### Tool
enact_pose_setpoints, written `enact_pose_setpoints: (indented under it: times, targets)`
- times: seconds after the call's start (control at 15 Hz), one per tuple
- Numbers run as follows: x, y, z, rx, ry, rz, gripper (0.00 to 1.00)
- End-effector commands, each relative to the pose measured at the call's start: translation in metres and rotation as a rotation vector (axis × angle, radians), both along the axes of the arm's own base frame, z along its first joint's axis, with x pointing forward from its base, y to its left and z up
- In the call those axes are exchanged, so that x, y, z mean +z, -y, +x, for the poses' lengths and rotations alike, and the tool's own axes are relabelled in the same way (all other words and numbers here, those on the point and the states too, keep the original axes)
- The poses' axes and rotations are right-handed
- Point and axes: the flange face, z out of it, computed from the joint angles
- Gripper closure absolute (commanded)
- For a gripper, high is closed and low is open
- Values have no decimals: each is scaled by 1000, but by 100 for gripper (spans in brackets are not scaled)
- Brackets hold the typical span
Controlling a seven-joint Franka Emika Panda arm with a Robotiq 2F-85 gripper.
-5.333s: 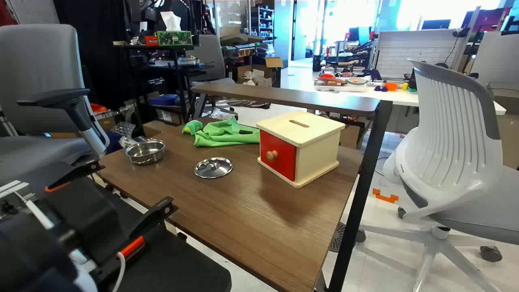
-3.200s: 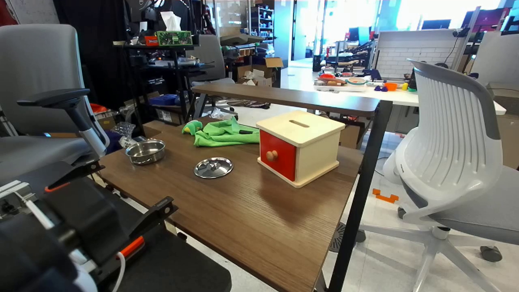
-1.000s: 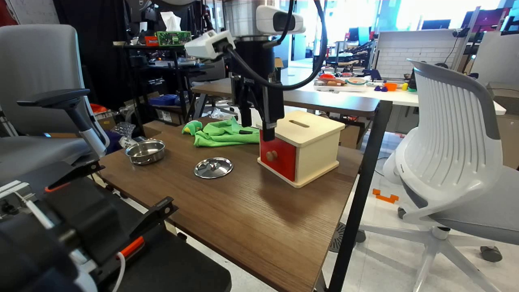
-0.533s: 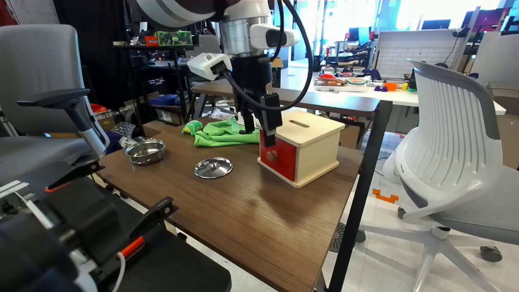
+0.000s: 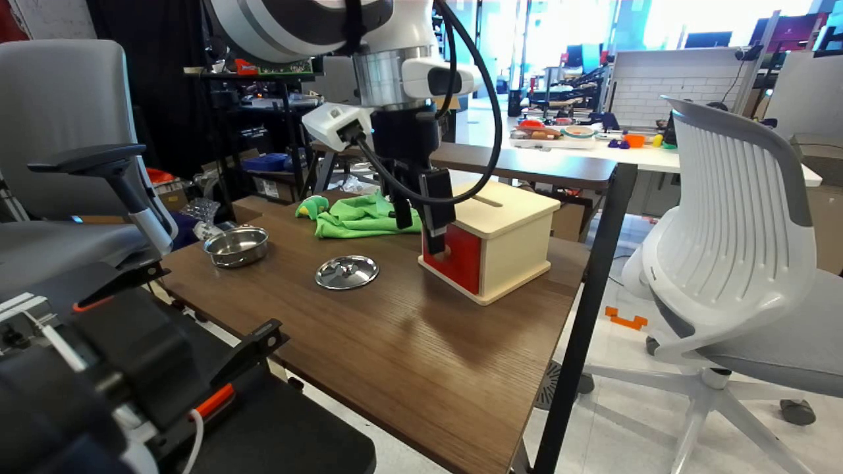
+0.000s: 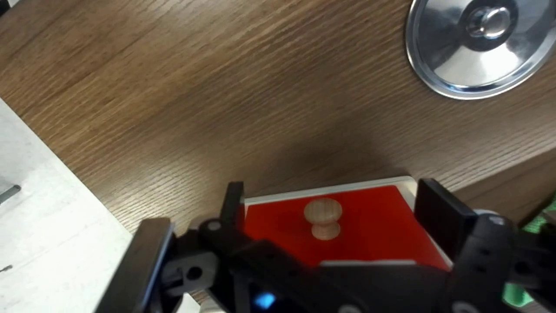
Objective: Open the drawer
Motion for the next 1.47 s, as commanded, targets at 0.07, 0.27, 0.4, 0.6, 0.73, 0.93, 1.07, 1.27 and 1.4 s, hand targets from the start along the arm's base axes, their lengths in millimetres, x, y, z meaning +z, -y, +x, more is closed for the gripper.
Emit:
enact_pose_setpoints:
  times: [0.07, 0.27, 0.4, 0.6, 0.73, 0.93, 1.07, 1.27, 1.4]
  targets:
    - [-14, 9, 5, -17, 39, -51, 0]
    - [-23, 11, 4, -22, 45, -56, 0]
    - [-26, 13, 5, -19, 51, -66, 0]
    - [-26, 13, 9, -13, 56, -62, 0]
    - [-25, 12, 14, -4, 60, -61, 0]
    - [-22, 10, 21, 5, 69, -64, 35]
    - [-23, 7, 21, 14, 66, -63, 50]
    - [-27, 7, 20, 20, 56, -66, 73]
    - [-30, 8, 18, 19, 50, -64, 88]
